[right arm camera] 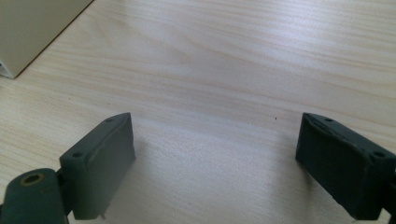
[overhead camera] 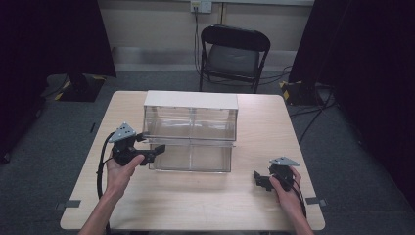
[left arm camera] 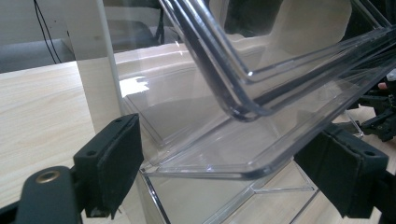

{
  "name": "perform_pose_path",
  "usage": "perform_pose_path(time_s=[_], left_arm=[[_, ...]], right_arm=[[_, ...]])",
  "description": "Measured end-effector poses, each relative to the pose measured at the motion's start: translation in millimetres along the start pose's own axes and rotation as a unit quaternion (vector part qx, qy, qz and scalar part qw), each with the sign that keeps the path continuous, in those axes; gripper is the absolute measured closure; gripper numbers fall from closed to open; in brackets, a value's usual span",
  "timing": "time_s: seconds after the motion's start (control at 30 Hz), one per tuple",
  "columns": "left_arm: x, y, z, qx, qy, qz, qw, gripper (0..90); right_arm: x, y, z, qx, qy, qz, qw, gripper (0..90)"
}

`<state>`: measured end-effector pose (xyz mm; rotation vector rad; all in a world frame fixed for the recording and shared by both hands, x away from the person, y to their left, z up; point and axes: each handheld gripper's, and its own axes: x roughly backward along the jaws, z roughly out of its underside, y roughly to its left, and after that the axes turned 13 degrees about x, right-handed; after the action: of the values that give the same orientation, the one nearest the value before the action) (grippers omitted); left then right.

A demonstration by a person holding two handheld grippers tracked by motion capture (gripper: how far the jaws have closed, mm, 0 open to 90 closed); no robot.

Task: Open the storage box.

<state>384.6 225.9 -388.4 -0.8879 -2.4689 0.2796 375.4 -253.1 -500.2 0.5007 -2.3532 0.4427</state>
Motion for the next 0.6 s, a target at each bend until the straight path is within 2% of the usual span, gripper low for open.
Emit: perform_pose_path(time_s=[0.6], left_arm=[[0.1, -0.3, 0.6, 0.001, -0.001, -0.001, 1.0, 15.4]], right_arm=[[0.0, 0.0, 0.0, 0.0, 0.0, 0.0, 1.0, 10.9]])
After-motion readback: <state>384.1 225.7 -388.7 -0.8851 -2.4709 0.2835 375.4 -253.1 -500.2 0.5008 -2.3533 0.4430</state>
